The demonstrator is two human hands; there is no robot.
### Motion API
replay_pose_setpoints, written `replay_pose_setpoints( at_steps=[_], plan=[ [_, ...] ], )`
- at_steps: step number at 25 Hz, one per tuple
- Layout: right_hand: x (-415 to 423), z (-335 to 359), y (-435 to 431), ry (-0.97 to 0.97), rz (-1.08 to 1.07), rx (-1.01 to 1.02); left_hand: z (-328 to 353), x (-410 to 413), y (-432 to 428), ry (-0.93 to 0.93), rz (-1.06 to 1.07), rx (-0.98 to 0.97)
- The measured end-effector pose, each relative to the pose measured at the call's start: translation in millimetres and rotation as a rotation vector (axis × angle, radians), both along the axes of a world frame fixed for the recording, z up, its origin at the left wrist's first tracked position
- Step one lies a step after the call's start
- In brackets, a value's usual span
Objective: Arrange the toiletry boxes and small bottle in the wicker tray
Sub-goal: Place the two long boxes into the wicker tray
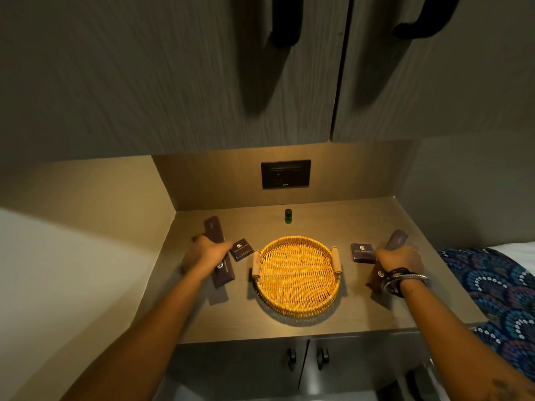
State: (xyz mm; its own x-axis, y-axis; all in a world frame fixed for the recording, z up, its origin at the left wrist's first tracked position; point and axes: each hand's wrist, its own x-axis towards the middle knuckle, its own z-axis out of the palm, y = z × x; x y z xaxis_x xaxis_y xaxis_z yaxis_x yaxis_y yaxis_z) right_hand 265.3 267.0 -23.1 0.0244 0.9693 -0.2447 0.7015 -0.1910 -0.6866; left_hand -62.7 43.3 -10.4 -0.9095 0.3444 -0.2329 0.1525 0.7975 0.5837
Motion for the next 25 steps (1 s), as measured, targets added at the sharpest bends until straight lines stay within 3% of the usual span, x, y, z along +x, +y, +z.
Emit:
replay_pose_setpoints(
  at_steps=[4, 11, 18, 25],
  plan=[
    [-14, 45, -1, 0.096, 0.027, 0.082, 35, 25, 33, 0.128, -0.089, 0.053],
    [-98, 65, -46, 0.177, 0.245, 0.092, 27, 85, 79, 0.228, -0.413, -0.174],
    [-120, 17, -78, -0.243, 0.382, 0.228, 10, 95, 87, 0.277, -0.495, -0.455],
    [-115, -3, -79, -0.408, 0.483, 0.333, -2, 101, 84, 0.427, -0.556, -0.513]
  ],
)
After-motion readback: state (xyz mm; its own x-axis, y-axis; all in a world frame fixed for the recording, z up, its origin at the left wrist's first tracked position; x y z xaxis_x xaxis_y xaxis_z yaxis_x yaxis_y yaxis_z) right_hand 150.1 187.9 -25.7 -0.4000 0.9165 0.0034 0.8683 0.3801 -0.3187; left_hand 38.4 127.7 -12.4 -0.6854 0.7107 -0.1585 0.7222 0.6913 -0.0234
